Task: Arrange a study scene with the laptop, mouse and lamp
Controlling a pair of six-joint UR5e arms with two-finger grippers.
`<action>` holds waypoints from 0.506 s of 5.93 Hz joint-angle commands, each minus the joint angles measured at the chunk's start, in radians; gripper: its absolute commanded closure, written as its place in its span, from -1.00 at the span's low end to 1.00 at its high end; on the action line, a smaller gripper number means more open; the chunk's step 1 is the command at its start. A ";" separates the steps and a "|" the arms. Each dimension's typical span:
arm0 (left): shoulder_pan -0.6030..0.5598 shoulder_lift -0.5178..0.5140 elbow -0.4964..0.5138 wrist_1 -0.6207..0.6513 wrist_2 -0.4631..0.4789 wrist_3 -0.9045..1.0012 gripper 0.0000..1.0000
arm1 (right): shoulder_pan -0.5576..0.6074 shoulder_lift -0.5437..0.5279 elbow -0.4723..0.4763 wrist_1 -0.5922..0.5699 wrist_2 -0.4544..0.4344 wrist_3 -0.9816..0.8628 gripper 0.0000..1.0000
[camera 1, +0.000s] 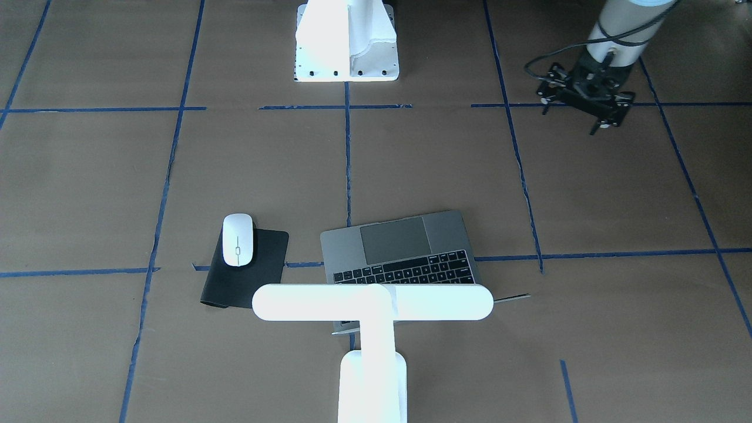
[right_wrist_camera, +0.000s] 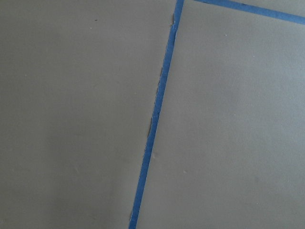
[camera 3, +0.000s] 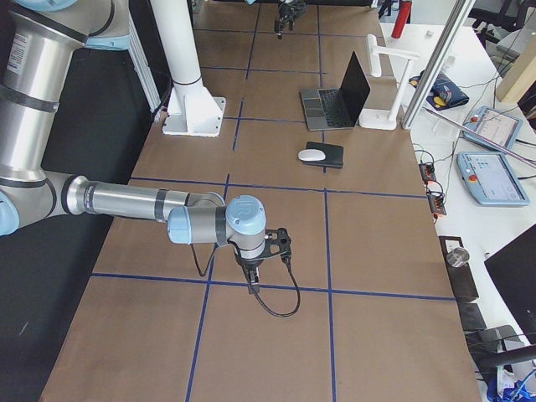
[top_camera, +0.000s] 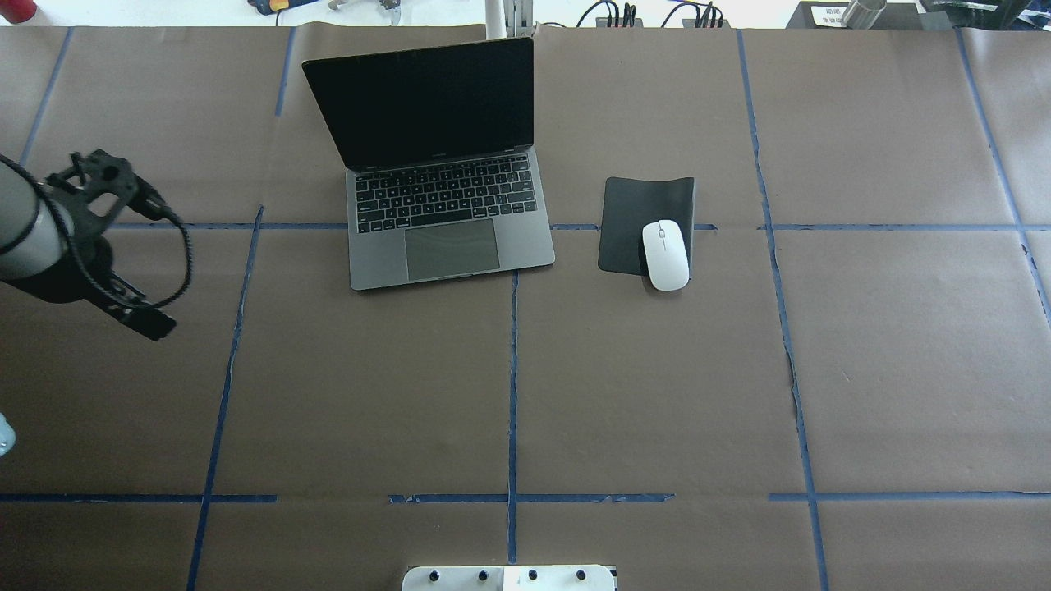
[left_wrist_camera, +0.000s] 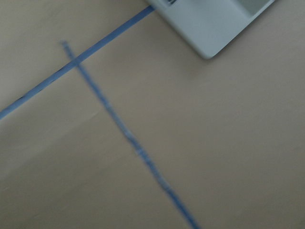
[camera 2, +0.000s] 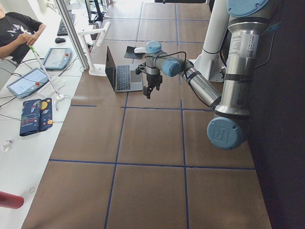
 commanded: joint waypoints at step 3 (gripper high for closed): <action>-0.501 0.130 0.253 0.013 -0.160 0.524 -0.99 | 0.000 -0.001 -0.002 0.001 0.000 0.000 -1.00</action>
